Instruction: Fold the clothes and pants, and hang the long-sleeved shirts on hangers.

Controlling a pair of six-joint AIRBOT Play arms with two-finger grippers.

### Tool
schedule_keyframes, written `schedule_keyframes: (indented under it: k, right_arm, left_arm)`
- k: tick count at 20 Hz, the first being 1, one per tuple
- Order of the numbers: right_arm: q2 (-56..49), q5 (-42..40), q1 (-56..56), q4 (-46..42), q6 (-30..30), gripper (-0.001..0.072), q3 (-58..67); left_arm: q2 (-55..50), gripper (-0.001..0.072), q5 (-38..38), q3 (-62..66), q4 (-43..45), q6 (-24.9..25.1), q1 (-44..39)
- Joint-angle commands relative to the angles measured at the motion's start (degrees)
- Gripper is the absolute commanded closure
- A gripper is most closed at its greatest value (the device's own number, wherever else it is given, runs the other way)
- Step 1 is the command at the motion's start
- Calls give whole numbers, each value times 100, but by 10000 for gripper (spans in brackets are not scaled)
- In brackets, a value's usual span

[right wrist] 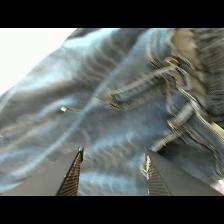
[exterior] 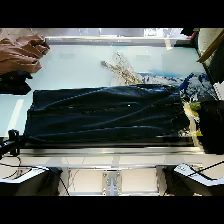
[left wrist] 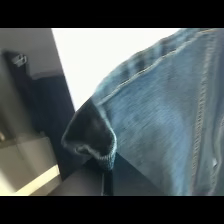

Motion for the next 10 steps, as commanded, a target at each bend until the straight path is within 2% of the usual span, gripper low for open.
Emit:
schedule_keyframes:
  k: [1,3,4,5,7,10]
  right_arm:
    - [37,0,-2,-841,7,269,-120]
    - [37,-175,-13,-1246,9,260,-629]
    - [37,-387,-52,-1257,9,206,-994]
    - [35,-710,-94,-1198,2,194,-1397]
    - [26,-1338,-109,-1147,0,194,-1947]
    - [24,-1969,-109,-1145,208,195,-2275]
  left_arm:
    - [-37,687,232,-2,-326,4,-269]
    - [-37,687,225,-2,-317,4,-269]
    - [-37,687,153,-2,-299,46,-271]
    - [-37,687,26,-2,-302,256,-271]
    - [-39,687,-254,-2,-304,697,-271]
    - [-39,687,-243,-2,-306,688,-269]
